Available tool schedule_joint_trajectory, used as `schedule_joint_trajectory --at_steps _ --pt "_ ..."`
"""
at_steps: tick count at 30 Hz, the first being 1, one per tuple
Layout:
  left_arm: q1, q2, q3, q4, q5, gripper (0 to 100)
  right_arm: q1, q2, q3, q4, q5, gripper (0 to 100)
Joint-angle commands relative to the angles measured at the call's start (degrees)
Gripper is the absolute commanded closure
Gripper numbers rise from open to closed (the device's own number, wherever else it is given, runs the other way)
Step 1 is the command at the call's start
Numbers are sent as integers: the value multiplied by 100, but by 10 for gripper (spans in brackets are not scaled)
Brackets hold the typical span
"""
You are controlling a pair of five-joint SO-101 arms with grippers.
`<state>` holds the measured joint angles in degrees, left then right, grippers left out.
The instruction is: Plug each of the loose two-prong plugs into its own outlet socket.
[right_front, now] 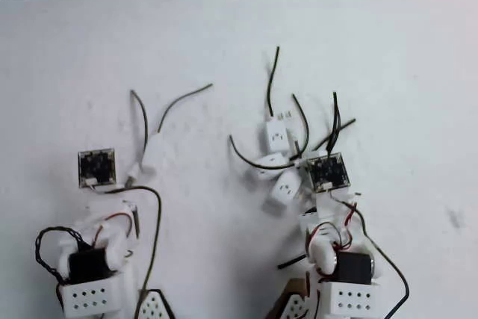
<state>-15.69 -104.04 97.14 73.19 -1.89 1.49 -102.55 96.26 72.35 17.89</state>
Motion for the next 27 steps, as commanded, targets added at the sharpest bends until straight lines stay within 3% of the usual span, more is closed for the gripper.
schedule_joint_trajectory --at_steps 1,13,27 --pt "40 -31 -9 26 18 965 48 -57 62 22 -26 981" --pt "40 -31 -9 26 18 965 48 -57 62 22 -26 981" --pt "40 -31 -9 26 18 965 -444 -57 62 22 -44 981"
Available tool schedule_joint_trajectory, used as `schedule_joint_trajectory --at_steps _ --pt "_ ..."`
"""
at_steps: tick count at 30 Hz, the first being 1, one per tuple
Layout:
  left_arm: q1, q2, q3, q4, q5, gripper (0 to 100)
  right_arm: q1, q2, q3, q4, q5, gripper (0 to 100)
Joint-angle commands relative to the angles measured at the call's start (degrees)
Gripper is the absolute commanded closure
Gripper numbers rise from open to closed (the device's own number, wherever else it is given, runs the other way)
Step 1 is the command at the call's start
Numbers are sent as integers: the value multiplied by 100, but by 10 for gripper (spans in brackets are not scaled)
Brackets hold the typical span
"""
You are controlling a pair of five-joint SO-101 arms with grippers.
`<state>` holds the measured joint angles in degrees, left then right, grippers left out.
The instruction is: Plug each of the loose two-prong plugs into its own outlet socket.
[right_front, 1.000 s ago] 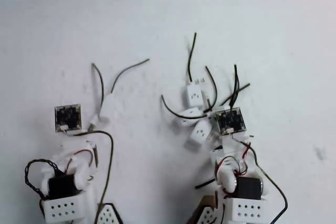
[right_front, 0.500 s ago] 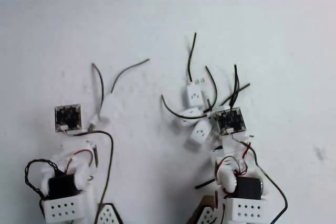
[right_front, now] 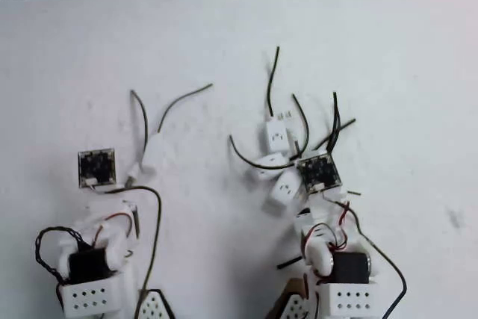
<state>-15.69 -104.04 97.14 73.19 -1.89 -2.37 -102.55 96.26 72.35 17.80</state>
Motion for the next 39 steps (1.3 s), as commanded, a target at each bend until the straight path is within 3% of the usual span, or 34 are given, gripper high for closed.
schedule_joint_trajectory --at_steps 1,7,13,21,34,39 --pt "40 -31 -9 26 18 965 -13 -57 62 22 -26 981" --pt "40 -31 -9 26 18 965 -13 -75 -132 -268 -9 981" --pt "40 -31 -9 26 18 965 -22 -75 -1380 -646 -44 981" --pt "40 -31 -9 26 18 965 -4 -66 -2629 -1982 -9 981" --pt "40 -31 -9 26 18 965 -163 -57 -2259 -2141 9 979" --pt "40 -31 -9 26 18 965 -259 -48 -1952 -2202 0 882"
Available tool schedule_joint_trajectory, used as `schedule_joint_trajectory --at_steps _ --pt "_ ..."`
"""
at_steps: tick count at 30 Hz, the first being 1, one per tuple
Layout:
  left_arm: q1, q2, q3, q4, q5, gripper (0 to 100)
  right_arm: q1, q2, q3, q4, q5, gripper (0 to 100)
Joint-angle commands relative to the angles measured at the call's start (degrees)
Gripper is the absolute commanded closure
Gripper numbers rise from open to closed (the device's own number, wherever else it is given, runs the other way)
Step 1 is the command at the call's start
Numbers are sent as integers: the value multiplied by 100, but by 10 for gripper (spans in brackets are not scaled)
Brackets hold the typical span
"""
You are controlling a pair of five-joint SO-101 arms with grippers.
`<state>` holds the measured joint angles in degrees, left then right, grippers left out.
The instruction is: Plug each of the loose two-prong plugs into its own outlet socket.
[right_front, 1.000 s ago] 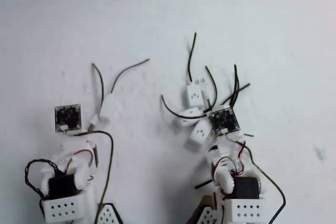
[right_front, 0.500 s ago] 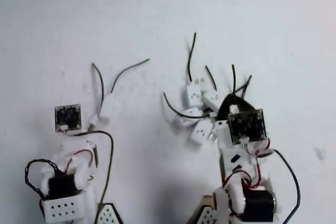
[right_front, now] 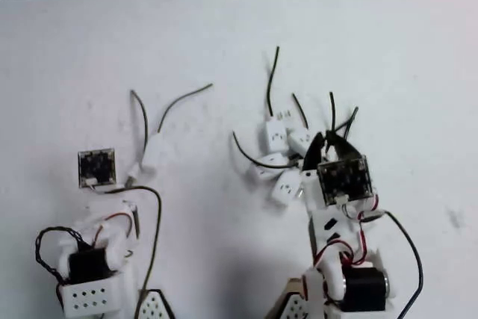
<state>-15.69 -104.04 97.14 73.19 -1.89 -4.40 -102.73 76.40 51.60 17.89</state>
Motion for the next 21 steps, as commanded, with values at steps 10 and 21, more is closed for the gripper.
schedule_joint_trajectory --at_steps 10,21 --pt "40 -31 -9 26 18 965 171 2114 -765 -145 -44 875" --pt "66 -31 -9 26 18 965 277 6202 -3481 936 -703 875"
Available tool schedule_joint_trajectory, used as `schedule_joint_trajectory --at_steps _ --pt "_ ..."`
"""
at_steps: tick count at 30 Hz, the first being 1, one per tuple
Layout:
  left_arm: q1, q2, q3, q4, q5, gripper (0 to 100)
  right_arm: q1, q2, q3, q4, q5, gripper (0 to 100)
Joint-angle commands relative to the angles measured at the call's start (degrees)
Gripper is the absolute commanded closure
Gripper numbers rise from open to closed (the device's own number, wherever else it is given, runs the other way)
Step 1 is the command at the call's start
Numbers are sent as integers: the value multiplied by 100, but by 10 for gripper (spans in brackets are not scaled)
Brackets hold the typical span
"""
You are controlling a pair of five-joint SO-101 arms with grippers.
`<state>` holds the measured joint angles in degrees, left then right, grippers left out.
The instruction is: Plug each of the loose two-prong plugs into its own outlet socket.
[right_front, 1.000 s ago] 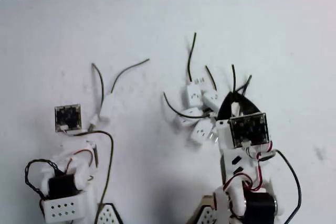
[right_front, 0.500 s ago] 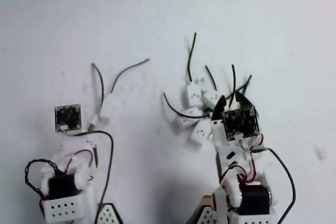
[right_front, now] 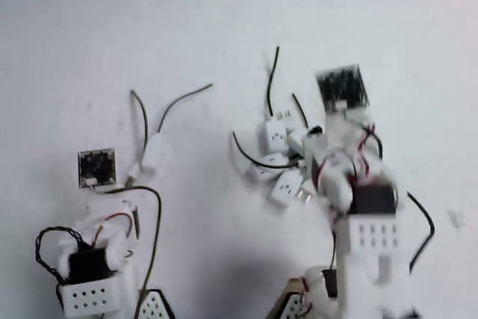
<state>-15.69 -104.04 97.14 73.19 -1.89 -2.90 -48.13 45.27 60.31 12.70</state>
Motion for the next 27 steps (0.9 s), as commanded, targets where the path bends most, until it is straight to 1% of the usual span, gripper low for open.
schedule_joint_trajectory --at_steps 1,5,11,12,17,19,23,27 --pt "110 -31 -18 26 18 964 198 936 -325 40 -185 875" --pt "708 -22 -18 26 35 964 585 1411 35 -593 -193 875" --pt "998 -22 -18 18 44 965 778 1481 879 -2070 -633 875" --pt "1007 -31 -18 -79 44 964 796 1481 985 -2255 -633 875" --pt "831 -31 -44 -1486 53 965 752 1499 1521 -3037 -624 875" --pt "637 -31 -132 -2004 18 965 752 1516 1644 -3266 -624 875" --pt "470 -31 -703 -2321 35 966 752 1534 1837 -3565 -624 875" --pt "532 -31 -1125 -2347 -26 963 760 1534 2013 -3890 -615 875"
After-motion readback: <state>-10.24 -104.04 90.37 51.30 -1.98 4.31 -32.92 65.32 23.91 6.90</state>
